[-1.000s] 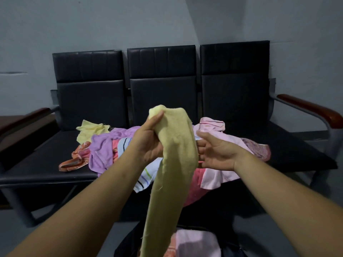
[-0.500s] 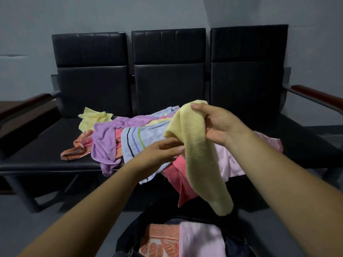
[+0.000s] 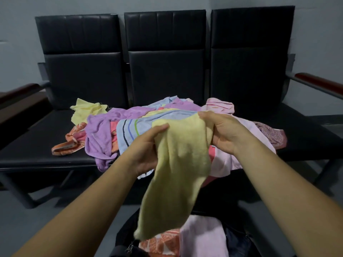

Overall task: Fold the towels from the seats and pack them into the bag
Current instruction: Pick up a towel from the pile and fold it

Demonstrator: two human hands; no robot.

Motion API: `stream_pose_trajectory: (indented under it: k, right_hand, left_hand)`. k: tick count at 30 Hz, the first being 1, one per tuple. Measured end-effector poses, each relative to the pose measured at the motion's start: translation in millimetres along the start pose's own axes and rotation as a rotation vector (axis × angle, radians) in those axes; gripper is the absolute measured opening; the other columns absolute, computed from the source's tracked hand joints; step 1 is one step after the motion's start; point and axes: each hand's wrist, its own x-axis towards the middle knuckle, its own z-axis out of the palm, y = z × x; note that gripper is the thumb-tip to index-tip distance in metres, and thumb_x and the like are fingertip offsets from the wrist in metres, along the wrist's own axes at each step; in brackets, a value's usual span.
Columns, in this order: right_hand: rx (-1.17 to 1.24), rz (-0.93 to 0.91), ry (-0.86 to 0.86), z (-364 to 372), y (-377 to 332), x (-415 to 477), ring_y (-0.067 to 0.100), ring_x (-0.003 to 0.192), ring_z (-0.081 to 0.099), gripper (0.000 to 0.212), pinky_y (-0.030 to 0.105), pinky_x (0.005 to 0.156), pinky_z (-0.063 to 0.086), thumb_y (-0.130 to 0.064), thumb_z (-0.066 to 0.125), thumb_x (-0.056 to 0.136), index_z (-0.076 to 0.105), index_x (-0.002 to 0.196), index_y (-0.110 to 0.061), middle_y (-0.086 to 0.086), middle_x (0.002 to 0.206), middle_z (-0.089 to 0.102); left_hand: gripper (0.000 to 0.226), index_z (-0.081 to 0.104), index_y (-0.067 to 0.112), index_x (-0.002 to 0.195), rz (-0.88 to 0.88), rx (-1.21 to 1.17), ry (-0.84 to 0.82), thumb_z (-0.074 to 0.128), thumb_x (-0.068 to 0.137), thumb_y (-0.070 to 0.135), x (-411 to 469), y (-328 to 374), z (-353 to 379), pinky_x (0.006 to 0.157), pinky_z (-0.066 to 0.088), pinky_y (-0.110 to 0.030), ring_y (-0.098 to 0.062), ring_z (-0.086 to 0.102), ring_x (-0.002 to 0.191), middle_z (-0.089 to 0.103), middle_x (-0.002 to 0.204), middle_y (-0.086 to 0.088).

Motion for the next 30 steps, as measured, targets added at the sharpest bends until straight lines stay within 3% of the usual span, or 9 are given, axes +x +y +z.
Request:
stream_pose_trajectory:
  k: [3,7,10,15,19,22,25,28,30]
  right_hand:
    - [0.229,0.107,-0.115,-3,6,-5,0.02,0.09,0.073,0.033,0.031,0.077,0.06,-0.032,0.062,0.093,0.074,0.111,-0.007,0.009,0.101,0.076]
    - [0.168,0.168,-0.241,-5,28,-11,0.028,0.118,0.064,0.051,0.046,0.106,0.048,-0.044,0.065,0.087,0.069,0.128,-0.014,0.012,0.131,0.066]
    - [0.065,0.119,-0.253,-1,30,-9,0.029,0.116,0.062,0.046,0.046,0.103,0.049,-0.023,0.067,0.09,0.064,0.132,-0.004,0.018,0.134,0.062]
    - [0.093,-0.014,-0.078,-2,23,-4,0.031,0.112,0.066,0.045,0.04,0.093,0.057,-0.008,0.072,0.089,0.062,0.129,0.008,0.026,0.132,0.063]
    - [0.003,-0.098,0.047,1,16,-9,0.026,0.096,0.071,0.028,0.031,0.075,0.06,-0.008,0.072,0.089,0.07,0.113,0.007,0.022,0.112,0.073]
    - [0.117,-0.082,0.017,6,9,-12,0.025,0.099,0.072,0.028,0.032,0.08,0.061,-0.009,0.071,0.091,0.069,0.113,0.008,0.02,0.11,0.074]
    - [0.243,-0.082,-0.074,5,0,-14,0.019,0.093,0.074,0.023,0.029,0.079,0.061,-0.004,0.063,0.095,0.067,0.115,0.006,0.015,0.102,0.075]
    - [0.043,-0.208,-0.055,-1,-5,-15,0.017,0.082,0.074,0.014,0.026,0.075,0.06,0.004,0.057,0.096,0.069,0.1,0.001,0.01,0.087,0.076]
    - [-0.132,-0.28,0.024,-5,-7,-14,0.02,0.079,0.072,0.01,0.031,0.072,0.06,-0.003,0.063,0.096,0.071,0.099,-0.006,0.007,0.085,0.075]
  left_hand:
    - [0.056,0.062,0.001,0.132,0.049,-0.15,-0.001,0.064,0.086,0.033,2,8,7,0.1,0.052,-0.045,-0.031,0.065,0.12,0.065,0.132,-0.019]
    - [0.052,0.065,0.0,0.125,0.127,-0.229,0.0,0.065,0.084,0.031,1,17,11,0.091,0.058,-0.044,-0.029,0.069,0.111,0.07,0.123,-0.017]
    - [0.04,0.071,0.003,0.114,0.161,-0.115,0.006,0.063,0.084,0.028,-4,22,1,0.084,0.061,-0.037,-0.026,0.072,0.1,0.074,0.109,-0.014]
    - [0.029,0.064,0.003,0.122,0.315,0.319,0.077,0.055,0.095,0.0,-11,32,-16,0.083,0.061,-0.034,-0.025,0.072,0.102,0.073,0.113,-0.016]
    - [0.01,0.072,0.01,0.1,0.361,0.683,0.197,0.065,0.094,0.012,-21,36,-20,0.069,0.061,-0.025,-0.014,0.074,0.081,0.078,0.088,-0.003]
    - [0.017,0.076,0.01,0.096,0.411,0.667,0.286,0.072,0.088,0.025,-21,35,-20,0.073,0.062,-0.031,-0.02,0.073,0.083,0.078,0.093,-0.009]
    - [0.016,0.075,0.007,0.099,0.442,0.547,0.278,0.068,0.092,0.021,-23,37,-17,0.08,0.061,-0.035,-0.023,0.071,0.086,0.076,0.098,-0.014]
    - [0.015,0.07,0.006,0.107,0.472,0.52,0.186,0.061,0.096,0.007,-25,40,-17,0.085,0.061,-0.032,-0.021,0.073,0.09,0.077,0.098,-0.011]
    - [0.015,0.07,0.009,0.107,0.508,0.608,0.197,0.061,0.095,0.005,-26,40,-18,0.083,0.061,-0.03,-0.019,0.074,0.09,0.078,0.095,-0.008]
